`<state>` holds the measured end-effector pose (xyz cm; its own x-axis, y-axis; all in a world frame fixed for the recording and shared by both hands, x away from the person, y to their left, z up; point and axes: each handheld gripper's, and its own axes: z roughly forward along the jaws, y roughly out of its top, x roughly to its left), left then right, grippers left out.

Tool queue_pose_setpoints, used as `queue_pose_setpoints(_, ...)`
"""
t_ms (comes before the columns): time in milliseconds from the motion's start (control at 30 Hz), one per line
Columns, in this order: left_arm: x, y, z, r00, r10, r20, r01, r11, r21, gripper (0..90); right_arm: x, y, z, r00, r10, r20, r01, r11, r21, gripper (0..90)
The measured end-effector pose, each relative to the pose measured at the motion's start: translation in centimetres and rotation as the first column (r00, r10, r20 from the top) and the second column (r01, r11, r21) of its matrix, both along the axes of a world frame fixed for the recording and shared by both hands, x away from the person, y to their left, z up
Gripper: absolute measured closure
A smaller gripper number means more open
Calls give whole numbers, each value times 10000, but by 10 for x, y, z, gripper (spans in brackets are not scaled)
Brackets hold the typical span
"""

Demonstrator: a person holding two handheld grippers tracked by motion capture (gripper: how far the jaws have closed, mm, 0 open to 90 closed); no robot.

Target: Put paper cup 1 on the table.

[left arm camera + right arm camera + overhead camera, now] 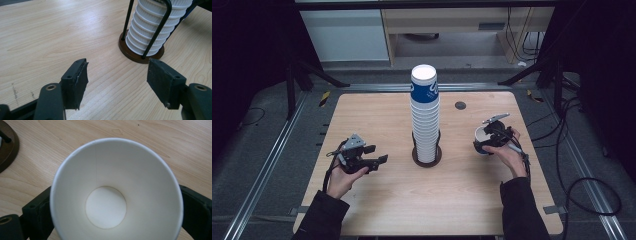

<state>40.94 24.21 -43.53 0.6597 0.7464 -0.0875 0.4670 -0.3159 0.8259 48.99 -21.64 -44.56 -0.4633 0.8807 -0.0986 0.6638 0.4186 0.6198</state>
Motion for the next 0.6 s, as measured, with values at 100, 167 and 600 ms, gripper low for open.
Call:
queue_pose_setpoints(100, 0, 0, 0, 10000, -2, 4, 2, 10000, 1, 324, -3, 1, 3, 10000, -10, -7, 10, 10000, -64, 28)
queue_pose_setpoints(167, 0, 0, 0, 10000, 1, 8, -1, 10000, 14, 324, -5, 1, 4, 10000, -35, -19, 35, 10000, -84, 23)
queue_pose_setpoints(600, -1, 0, 3, 10000, 68, 70, -68, 10000, -6, 324, -34, -7, 11, 9985, 6, 547, -33, 9988, 482, 30)
